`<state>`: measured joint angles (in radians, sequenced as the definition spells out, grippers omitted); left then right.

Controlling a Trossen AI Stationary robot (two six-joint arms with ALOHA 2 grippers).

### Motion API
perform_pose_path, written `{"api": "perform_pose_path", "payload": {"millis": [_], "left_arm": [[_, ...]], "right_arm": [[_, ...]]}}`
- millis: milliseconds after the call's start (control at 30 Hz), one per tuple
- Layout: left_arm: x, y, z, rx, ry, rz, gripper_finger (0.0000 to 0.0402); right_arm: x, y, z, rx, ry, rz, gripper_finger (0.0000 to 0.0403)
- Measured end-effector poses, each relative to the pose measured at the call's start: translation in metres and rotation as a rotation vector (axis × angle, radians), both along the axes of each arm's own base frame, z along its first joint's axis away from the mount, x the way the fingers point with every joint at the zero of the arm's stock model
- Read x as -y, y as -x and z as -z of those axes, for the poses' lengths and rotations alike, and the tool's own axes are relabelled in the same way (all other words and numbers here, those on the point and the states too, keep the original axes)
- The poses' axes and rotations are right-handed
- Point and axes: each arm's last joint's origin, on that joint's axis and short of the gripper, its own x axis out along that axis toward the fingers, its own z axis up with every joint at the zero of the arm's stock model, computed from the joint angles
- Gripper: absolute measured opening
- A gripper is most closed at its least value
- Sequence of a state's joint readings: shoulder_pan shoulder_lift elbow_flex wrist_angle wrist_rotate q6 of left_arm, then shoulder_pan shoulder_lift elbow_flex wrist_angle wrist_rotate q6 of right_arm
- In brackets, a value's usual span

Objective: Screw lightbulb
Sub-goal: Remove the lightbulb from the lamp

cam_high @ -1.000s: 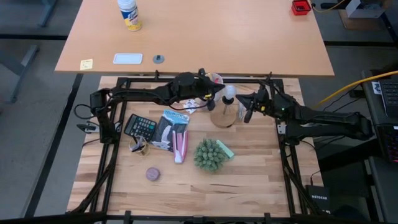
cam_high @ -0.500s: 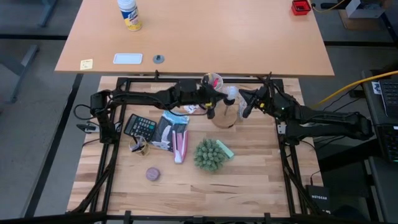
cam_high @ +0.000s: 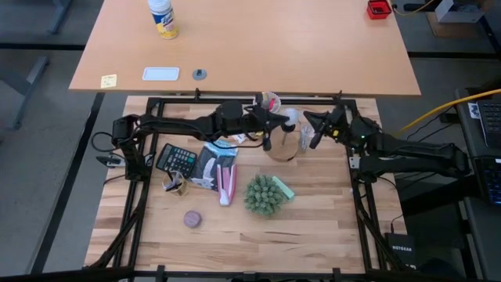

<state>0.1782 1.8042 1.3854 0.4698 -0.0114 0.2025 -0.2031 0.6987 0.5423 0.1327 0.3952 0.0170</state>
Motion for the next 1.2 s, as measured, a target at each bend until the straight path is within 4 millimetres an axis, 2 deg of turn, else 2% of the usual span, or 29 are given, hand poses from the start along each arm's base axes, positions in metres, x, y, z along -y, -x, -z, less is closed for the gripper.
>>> {"api": "perform_pose_path", "payload": {"millis": [267,500,767,1200], "left_arm": [[-0.02,0.007,-0.004,0.001,-0.03,-0.172,0.0005],[-0.042,0.009,0.011,-0.085,0.067,-0.222,0.0005],[-0.037,0.006,0.017,-0.129,0.07,-0.143,0.0005],[-0.027,0.004,0.018,-0.141,0.065,-0.122,0.0005]], "right_arm": [[-0.008,0.016,-0.013,0.1,0.015,-0.175,0.0017],[-0.006,0.002,-0.003,0.038,-0.026,-0.207,0.0017],[-0.001,-0.015,0.007,-0.018,-0.038,-0.132,0.0017],[0.001,-0.014,0.007,-0.015,-0.034,-0.079,0.0017]]}}
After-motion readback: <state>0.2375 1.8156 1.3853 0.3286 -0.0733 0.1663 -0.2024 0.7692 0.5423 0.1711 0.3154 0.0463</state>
